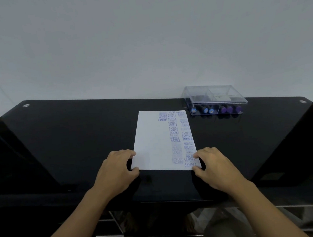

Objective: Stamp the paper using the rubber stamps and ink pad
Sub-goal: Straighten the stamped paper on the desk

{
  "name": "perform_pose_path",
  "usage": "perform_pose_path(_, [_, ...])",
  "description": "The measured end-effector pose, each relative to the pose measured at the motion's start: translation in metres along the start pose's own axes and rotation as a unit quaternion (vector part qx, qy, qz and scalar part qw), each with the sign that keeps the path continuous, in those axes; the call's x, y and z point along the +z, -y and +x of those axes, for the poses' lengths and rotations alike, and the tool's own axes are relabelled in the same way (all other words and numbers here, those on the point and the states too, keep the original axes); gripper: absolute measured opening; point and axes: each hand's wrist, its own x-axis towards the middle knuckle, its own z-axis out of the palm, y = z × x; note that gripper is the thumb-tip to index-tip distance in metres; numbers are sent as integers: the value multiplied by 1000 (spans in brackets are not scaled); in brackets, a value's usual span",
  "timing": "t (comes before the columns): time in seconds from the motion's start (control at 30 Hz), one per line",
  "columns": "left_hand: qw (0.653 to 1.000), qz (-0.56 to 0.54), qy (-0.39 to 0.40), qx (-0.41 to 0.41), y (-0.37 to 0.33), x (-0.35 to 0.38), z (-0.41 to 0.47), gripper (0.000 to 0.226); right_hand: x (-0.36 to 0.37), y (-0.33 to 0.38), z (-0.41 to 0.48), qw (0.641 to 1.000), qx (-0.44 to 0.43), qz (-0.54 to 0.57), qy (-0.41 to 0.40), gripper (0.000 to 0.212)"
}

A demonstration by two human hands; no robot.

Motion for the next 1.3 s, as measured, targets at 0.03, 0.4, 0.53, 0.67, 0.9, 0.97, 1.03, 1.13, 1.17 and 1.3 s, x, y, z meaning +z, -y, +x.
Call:
perform_pose_path(0.03, [1000, 2, 1, 0, 0, 1, 5, 47, 0, -2, 7, 1000, 0, -2, 1, 37])
perform_pose_path(0.4, [1000, 23, 7, 9, 2, 10, 71, 44, -2, -17, 69, 999, 13, -27, 17, 34])
perform_pose_path(0.53, [999, 34, 9, 6, 2, 12, 90, 43, -2, -21, 88, 999, 15, -30, 21, 35])
perform_pose_path(0.67, [1000, 29, 12, -1, 0, 15, 104, 43, -2, -23, 101, 999, 19, -35, 27, 32])
perform_pose_path(0.9, [1000, 23, 0, -11, -1, 19, 117, 40, -3, -25, 117, 999, 26, -35, 29, 30])
perform_pose_path(0.97, [1000, 23, -5, -8, -1, 20, 116, 39, -2, -25, 118, 999, 30, -35, 26, 29])
perform_pose_path(1.03, [1000, 18, -10, -9, -1, 22, 116, 37, 0, -24, 117, 998, 38, -31, 24, 29])
perform_pose_path(1.13, [1000, 15, -8, -17, -2, 24, 114, 38, 2, -22, 114, 998, 54, -16, 20, 30])
perform_pose_path(1.17, [1000, 14, -4, -20, -3, 25, 113, 41, 4, -21, 112, 998, 61, -5, 17, 32])
perform_pose_path(1.3, [999, 9, 30, -21, -9, 33, 104, 54, 12, -12, 103, 995, 84, 59, -20, 45])
